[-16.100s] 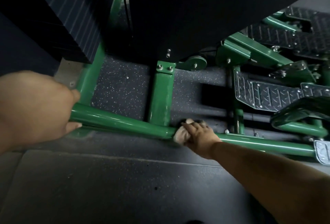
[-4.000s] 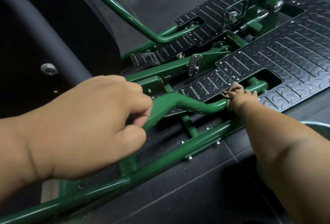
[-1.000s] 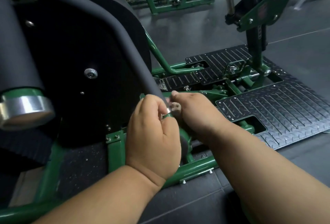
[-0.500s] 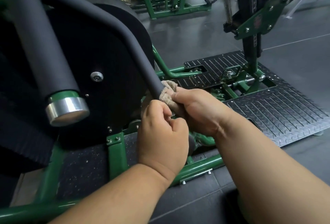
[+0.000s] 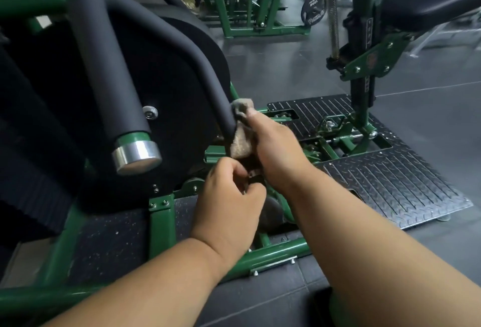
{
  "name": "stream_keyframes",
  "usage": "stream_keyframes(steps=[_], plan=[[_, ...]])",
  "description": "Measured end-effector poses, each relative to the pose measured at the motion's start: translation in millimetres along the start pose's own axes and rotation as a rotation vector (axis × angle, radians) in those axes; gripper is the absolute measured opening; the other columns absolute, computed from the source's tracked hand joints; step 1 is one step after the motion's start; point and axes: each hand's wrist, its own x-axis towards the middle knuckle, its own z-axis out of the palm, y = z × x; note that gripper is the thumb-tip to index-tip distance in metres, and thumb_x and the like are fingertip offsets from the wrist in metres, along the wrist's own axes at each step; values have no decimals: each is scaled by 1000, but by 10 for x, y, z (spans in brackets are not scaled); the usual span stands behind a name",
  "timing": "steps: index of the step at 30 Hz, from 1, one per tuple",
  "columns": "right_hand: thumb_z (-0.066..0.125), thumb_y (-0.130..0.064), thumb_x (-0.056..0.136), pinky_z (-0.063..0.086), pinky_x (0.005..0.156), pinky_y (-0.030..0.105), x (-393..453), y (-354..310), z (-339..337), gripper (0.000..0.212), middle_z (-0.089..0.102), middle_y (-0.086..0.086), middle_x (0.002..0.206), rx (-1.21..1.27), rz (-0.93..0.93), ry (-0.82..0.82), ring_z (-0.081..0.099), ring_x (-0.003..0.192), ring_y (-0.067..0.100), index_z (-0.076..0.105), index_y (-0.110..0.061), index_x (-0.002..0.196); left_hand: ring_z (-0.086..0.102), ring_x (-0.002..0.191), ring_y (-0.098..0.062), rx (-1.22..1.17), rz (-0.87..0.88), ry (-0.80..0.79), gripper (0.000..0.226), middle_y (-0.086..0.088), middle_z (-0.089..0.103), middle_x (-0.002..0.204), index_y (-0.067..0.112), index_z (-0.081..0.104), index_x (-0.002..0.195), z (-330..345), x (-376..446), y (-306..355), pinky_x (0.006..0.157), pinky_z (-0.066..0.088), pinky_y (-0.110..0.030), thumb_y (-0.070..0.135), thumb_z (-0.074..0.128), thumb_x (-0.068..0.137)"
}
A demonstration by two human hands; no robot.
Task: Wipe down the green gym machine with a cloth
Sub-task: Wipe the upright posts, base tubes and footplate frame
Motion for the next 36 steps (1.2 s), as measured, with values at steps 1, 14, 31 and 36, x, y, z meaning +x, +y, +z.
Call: stream_keyframes(steps=[1, 14, 31, 36], plan=[[57, -28, 103, 50, 69, 32, -35, 35, -24, 38, 71, -1, 74, 164, 60, 52, 63, 70, 10, 80, -14, 77, 60, 81, -17, -4, -35, -4, 20, 6, 62, 92, 30, 52, 87, -18, 2, -13, 70, 52, -37, 35, 67, 76], [81, -8, 86, 61, 92, 30, -98, 145, -36, 76, 64, -1, 125, 58, -139, 51, 72, 105, 9, 50, -39, 148, 74, 98, -5, -372, -165, -151, 25, 10, 79, 101, 22, 65, 121, -234, 217, -145, 86, 57, -19, 25, 74, 98], [50, -38, 107, 34, 72, 33, 642, -328, 483, 27, 67, 8, 100, -636, -225, 197, 63, 97, 34, 60, -14, 101, 71, 97, -3, -360, -202, -121, 27, 7, 75, 111, 26, 63, 125, -571, 383, 11, 85, 55, -21, 29, 70, 100], [49, -53, 102, 39, 81, 45, 300, -111, 457, 43, 67, 16, 115, -975, -256, 110, 60, 107, 43, 49, -13, 118, 70, 106, -8, -324, -257, -52, 17, 11, 76, 108, 34, 70, 111, -700, 428, -85, 99, 55, -31, 35, 75, 95]])
